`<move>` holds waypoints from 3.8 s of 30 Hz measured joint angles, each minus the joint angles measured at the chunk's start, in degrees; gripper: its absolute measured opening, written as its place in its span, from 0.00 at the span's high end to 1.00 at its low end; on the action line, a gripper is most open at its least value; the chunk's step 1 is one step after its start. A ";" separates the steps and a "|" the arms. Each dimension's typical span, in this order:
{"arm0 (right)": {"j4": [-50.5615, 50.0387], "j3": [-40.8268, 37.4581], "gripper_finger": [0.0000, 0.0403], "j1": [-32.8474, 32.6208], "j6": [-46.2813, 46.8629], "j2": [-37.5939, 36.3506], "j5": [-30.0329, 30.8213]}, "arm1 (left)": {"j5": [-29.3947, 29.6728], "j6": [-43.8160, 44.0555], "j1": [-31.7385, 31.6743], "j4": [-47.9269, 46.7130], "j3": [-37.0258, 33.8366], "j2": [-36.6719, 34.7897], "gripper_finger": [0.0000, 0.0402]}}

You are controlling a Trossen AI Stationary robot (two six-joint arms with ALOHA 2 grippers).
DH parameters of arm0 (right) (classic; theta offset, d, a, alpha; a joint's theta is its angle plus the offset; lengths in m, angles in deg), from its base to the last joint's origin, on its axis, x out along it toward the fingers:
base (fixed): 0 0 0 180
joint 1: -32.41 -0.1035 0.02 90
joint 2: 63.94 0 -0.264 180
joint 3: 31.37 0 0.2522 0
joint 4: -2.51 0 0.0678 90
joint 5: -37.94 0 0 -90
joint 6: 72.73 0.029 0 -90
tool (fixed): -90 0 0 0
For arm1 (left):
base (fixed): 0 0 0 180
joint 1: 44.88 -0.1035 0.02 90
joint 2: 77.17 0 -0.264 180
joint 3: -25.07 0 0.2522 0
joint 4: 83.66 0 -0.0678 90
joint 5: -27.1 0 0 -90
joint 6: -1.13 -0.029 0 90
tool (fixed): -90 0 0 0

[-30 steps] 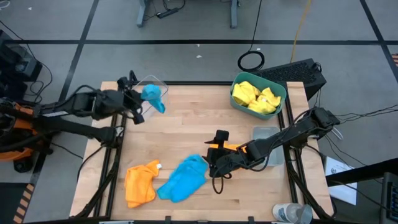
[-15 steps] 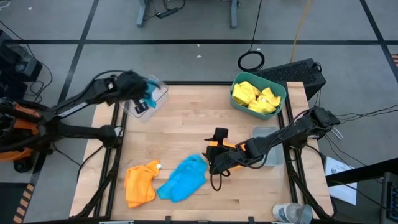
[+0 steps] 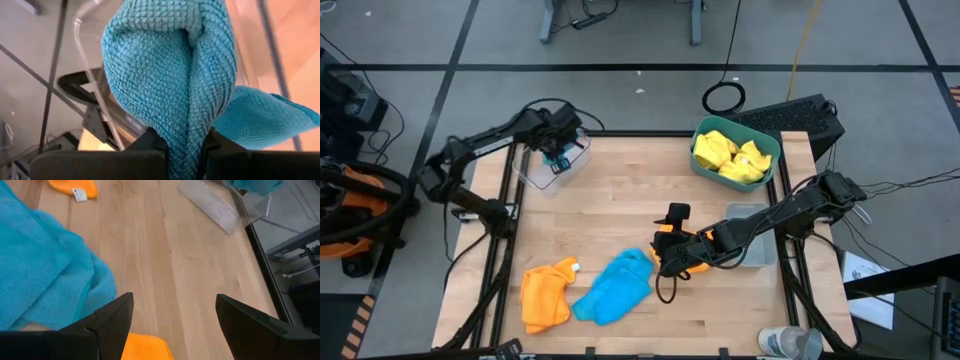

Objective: Sort microfiber towel by color & place in baskets
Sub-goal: Put the top blue towel into the transparent bin

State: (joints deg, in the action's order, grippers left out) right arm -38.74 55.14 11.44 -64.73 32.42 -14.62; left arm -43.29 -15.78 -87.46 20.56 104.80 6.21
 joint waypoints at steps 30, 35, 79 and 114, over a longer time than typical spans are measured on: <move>-1.46 0.00 0.32 0.00 2.09 0.02 0.03 | -0.06 -0.65 -2.27 0.51 -0.02 8.26 0.50; -1.46 0.00 0.32 0.00 2.08 0.02 0.03 | 0.55 1.58 -1.05 -3.37 -0.02 7.74 0.47; -0.46 -0.02 0.32 0.00 2.31 0.04 0.04 | -8.87 7.10 6.46 1.39 -11.31 -10.45 0.48; 1.16 -0.02 0.32 0.00 1.81 0.04 0.14 | -11.95 2.60 2.27 14.70 -20.61 -17.52 0.67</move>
State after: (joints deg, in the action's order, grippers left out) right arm -37.58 55.12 11.44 -62.92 32.46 -14.48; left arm -55.23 -13.19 -85.19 35.26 84.20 -11.31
